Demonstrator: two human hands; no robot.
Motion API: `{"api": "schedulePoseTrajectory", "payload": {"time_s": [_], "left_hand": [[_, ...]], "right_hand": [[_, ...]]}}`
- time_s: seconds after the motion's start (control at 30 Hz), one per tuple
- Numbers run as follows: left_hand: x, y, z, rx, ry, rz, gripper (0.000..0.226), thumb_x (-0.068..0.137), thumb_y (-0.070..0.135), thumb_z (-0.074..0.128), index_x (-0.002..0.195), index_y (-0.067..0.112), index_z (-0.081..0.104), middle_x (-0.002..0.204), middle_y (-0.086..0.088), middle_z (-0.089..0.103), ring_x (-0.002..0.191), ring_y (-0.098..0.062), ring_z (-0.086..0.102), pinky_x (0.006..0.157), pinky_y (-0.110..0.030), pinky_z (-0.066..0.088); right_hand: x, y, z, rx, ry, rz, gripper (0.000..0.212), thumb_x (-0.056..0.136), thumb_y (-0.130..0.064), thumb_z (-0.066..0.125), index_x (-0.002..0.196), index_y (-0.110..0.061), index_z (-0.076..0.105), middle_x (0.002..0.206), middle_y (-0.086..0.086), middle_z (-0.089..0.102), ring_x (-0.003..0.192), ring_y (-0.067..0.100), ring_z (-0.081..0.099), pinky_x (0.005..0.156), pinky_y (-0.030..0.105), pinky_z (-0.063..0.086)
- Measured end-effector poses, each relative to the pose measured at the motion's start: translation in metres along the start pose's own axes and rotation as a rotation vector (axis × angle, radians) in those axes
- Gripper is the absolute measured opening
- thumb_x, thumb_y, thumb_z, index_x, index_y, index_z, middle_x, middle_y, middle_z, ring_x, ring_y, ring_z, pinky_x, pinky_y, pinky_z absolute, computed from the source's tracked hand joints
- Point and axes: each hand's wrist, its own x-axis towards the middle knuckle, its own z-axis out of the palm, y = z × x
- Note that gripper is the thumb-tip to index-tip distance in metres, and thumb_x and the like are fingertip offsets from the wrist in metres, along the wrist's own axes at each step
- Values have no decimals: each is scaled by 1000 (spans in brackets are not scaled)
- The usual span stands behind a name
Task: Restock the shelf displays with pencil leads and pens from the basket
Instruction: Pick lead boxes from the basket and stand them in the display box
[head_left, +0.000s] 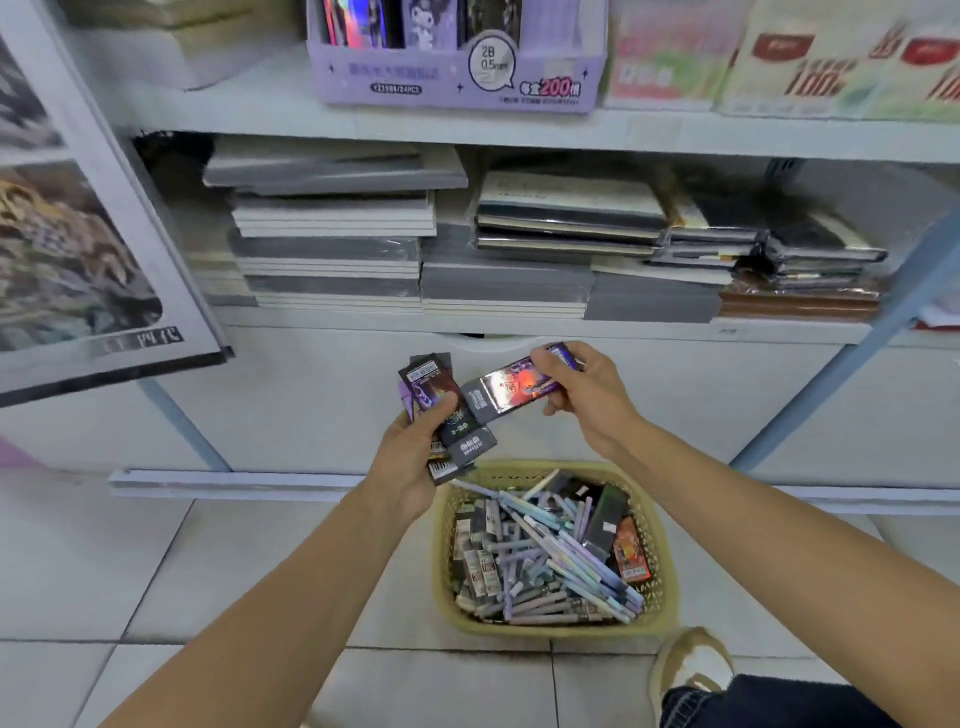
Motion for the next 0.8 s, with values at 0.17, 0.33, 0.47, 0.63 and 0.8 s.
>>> {"api": "schedulePoseTrajectory", "payload": {"time_s": [0.17, 0.33, 0.47, 0.63, 0.8], "left_hand": [[-16, 34, 5, -33, 49, 115, 11, 90, 26, 66, 96, 18, 64, 82, -3, 71, 61, -17, 68, 45, -29, 54], [-29, 63, 11, -14, 114, 270, 16, 92, 25, 64, 104, 14, 62, 88, -6, 70, 65, -19, 68, 49, -30, 56], [-39, 90, 21, 105, 69, 390, 24, 91, 21, 66, 111, 9, 62, 96, -10, 72, 75, -22, 70, 61, -32, 57], [-54, 145, 36, 252, -49, 532, 22, 88, 18, 69, 109, 10, 66, 94, -6, 75, 82, -22, 71, 69, -33, 58], [-73, 198, 61, 310, -127, 613, 33, 86, 22, 70, 116, 8, 63, 103, -10, 74, 86, -22, 72, 72, -33, 59]], "right_hand": [[-14, -18, 19, 30, -132, 37, 35, 79, -22, 75, 93, -9, 45, 92, 21, 70, 64, 31, 70, 56, 29, 58], [-28, -39, 38, -191, -351, -27, 40, 78, -26, 75, 109, -16, 52, 92, 15, 74, 79, 21, 70, 70, 27, 50], [-34, -66, 56, -246, -497, -114, 61, 90, -7, 65, 142, -25, 38, 104, 15, 72, 89, 20, 70, 75, 27, 55], [-37, -116, 70, -260, -536, -263, 71, 92, 1, 60, 146, -33, 30, 117, 20, 65, 95, 20, 65, 76, 27, 56], [-33, -188, 75, -311, -497, -394, 38, 93, -9, 61, 126, -24, 48, 108, 21, 68, 90, 27, 69, 80, 42, 57]]}}
